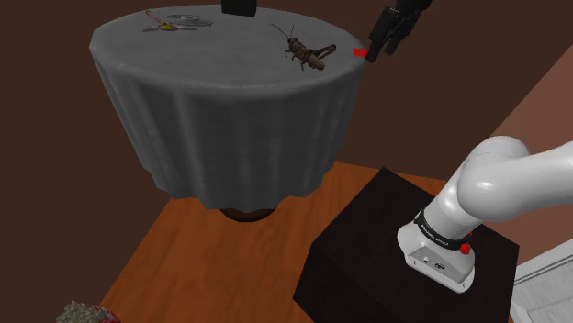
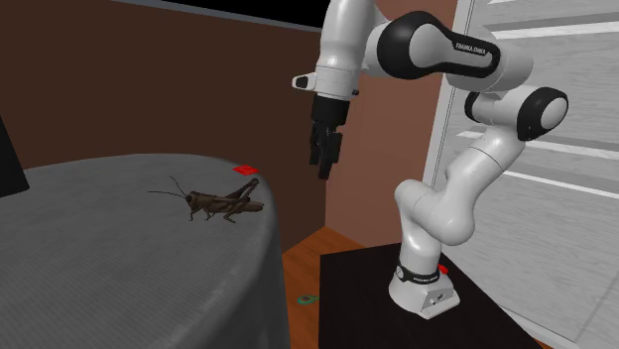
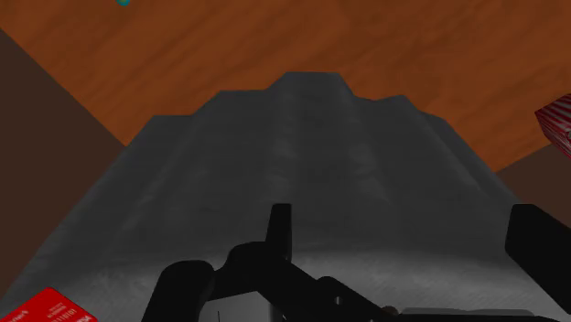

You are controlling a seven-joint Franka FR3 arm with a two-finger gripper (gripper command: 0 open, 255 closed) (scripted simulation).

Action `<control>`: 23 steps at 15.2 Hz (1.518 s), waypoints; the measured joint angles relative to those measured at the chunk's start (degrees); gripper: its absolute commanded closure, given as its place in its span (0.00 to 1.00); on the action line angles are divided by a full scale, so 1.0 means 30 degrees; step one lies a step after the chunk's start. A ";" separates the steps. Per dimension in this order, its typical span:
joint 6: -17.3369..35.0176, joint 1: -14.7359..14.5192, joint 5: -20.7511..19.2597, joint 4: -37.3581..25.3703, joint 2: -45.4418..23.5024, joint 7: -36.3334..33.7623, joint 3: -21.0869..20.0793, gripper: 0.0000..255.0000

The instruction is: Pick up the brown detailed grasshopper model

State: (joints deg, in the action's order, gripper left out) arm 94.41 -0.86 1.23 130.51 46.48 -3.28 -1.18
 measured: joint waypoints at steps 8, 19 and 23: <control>0.0318 0.0252 0.0304 -0.4077 -0.5311 -0.0890 -0.0137 0.00; -0.1738 0.0555 0.0740 -1.4453 -1.5297 -0.2471 -0.0096 0.00; -0.1173 0.0598 0.0786 -1.4280 -1.5834 -0.2497 -0.0052 0.00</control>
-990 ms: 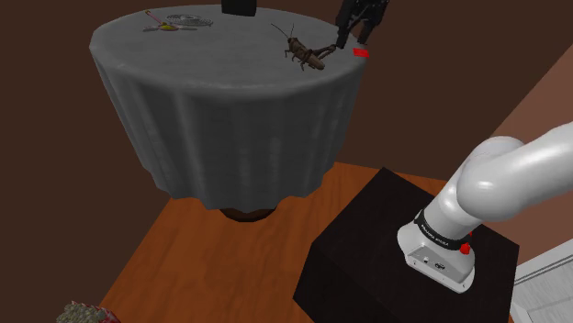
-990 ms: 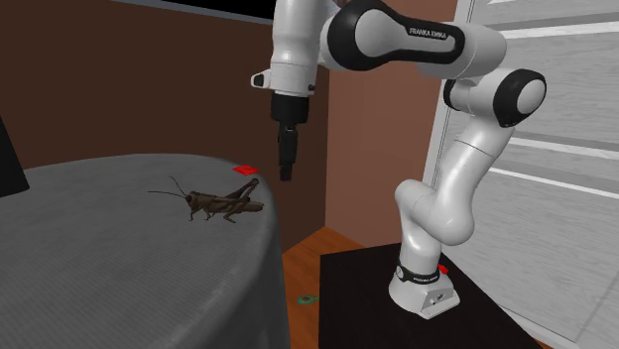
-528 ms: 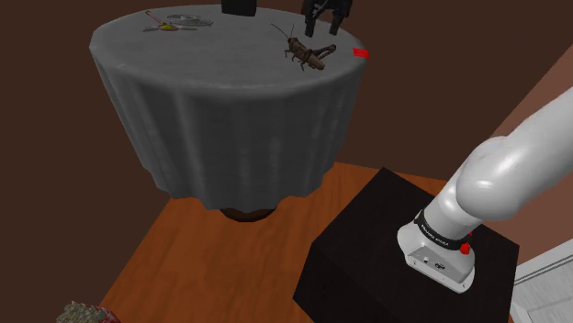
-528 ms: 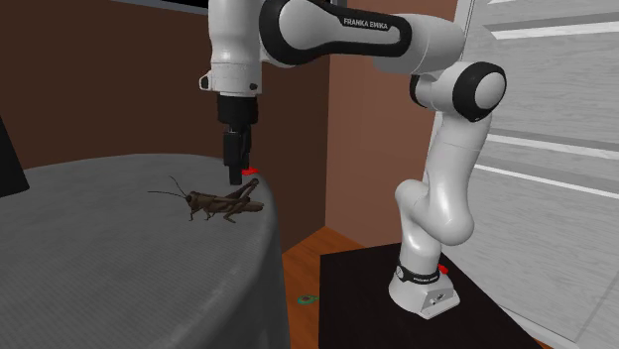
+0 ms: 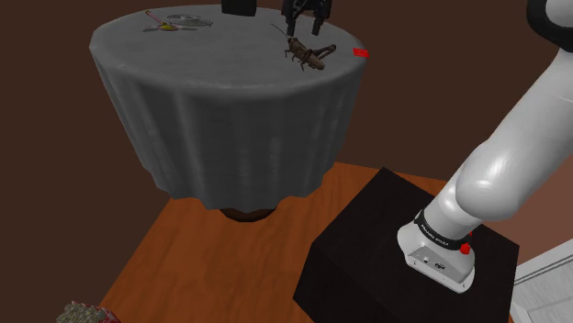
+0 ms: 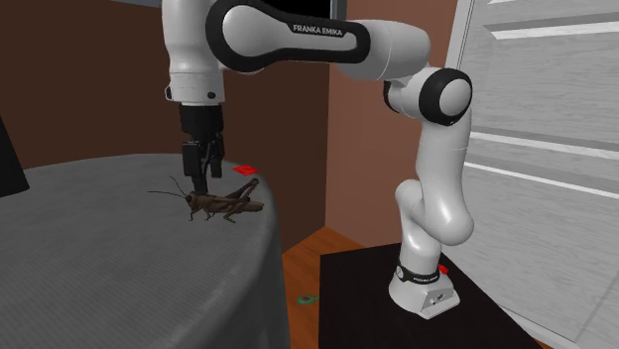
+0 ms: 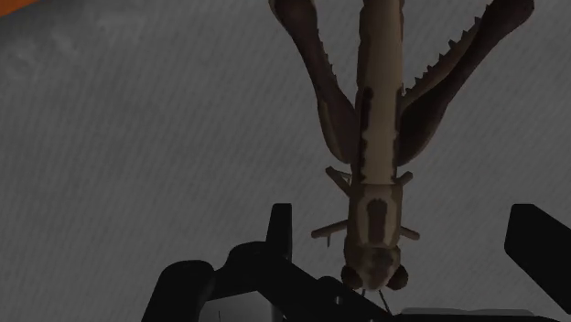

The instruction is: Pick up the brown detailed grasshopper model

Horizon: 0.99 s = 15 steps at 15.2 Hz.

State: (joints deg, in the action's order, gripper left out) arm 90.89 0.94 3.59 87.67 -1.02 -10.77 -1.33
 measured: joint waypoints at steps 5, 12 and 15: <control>0.1182 0.0002 0.0012 0.1456 0.0263 0.0071 0.0002 1.00; 0.1280 -0.0006 0.0017 0.1507 0.0247 0.0069 -0.0008 1.00; 0.1305 -0.0007 0.0022 0.1536 0.0268 0.0073 -0.0011 1.00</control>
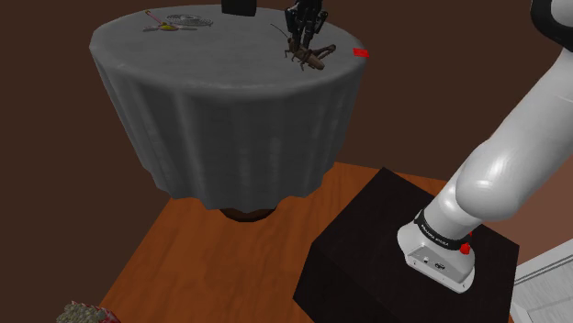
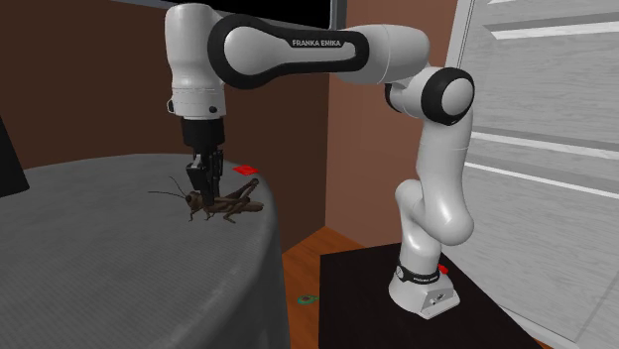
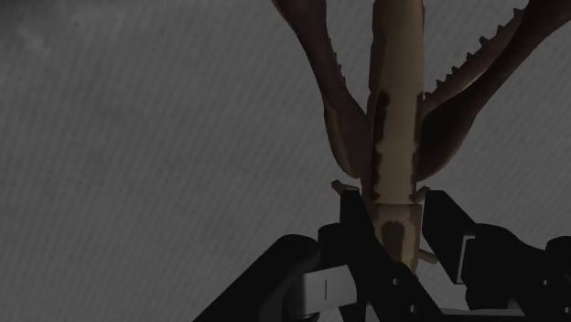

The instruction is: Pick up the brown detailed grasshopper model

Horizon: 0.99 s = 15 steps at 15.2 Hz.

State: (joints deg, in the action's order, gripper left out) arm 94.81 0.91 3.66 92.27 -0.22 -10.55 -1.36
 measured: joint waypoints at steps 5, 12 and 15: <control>-0.1152 0.0014 -0.0019 -0.1367 -0.0247 -0.0062 0.0014 1.00; -0.3099 0.0022 -0.0028 -0.4004 -0.0936 -0.0168 0.0021 1.00; -0.4039 0.0007 -0.0033 -0.5315 -0.1302 -0.0252 0.0007 1.00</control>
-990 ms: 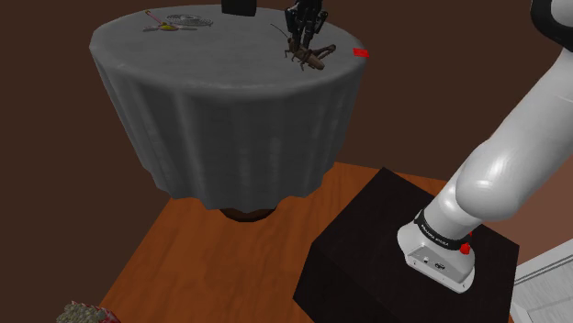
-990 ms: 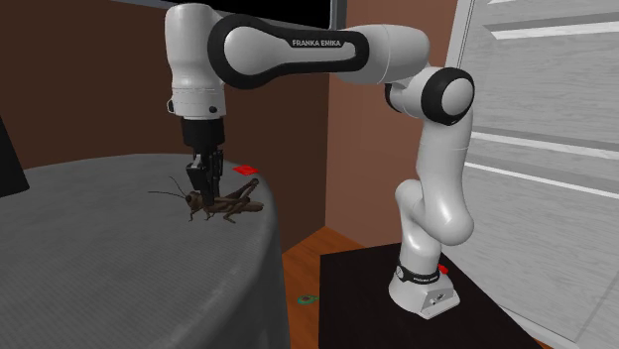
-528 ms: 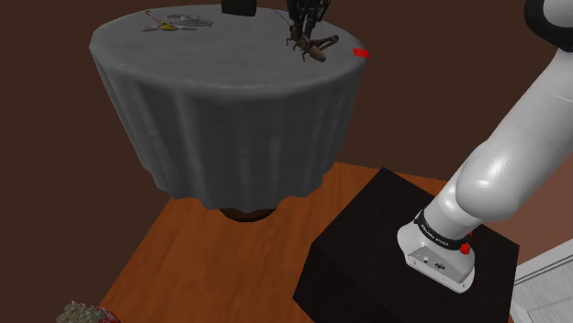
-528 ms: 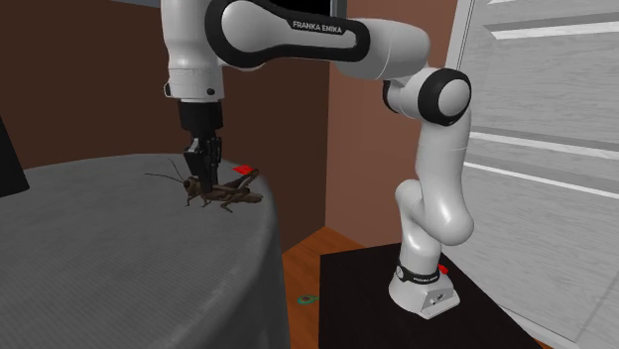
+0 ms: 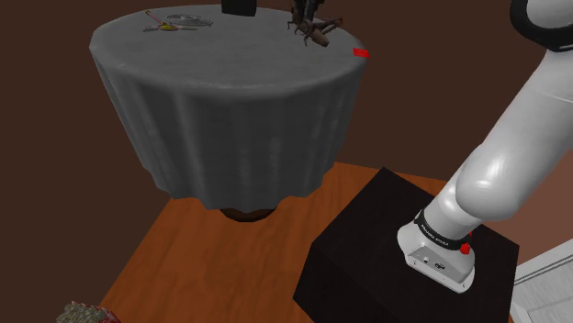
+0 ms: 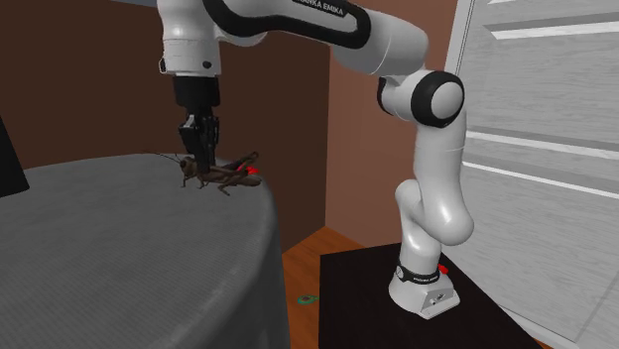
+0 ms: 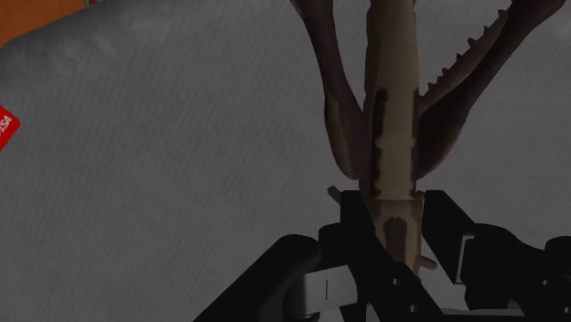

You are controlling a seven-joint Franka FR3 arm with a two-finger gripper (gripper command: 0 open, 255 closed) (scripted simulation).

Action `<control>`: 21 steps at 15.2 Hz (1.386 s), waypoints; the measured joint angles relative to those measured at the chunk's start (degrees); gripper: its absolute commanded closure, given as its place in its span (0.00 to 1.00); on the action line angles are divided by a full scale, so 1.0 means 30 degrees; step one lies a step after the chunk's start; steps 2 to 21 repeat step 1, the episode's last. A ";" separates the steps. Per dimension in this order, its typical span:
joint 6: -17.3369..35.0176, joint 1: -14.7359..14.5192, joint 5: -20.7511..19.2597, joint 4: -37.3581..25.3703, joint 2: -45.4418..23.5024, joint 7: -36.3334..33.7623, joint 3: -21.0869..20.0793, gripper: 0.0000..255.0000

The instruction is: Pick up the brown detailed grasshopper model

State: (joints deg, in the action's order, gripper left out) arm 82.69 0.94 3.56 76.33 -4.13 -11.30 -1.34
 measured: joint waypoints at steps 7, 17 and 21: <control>-0.0144 0.0000 -0.0002 -0.0243 -0.0099 -0.0009 0.0000 1.00; -0.0144 0.0000 -0.0002 -0.0243 -0.0099 -0.0009 0.0000 1.00; -0.0144 0.0000 -0.0002 -0.0243 -0.0099 -0.0009 0.0000 1.00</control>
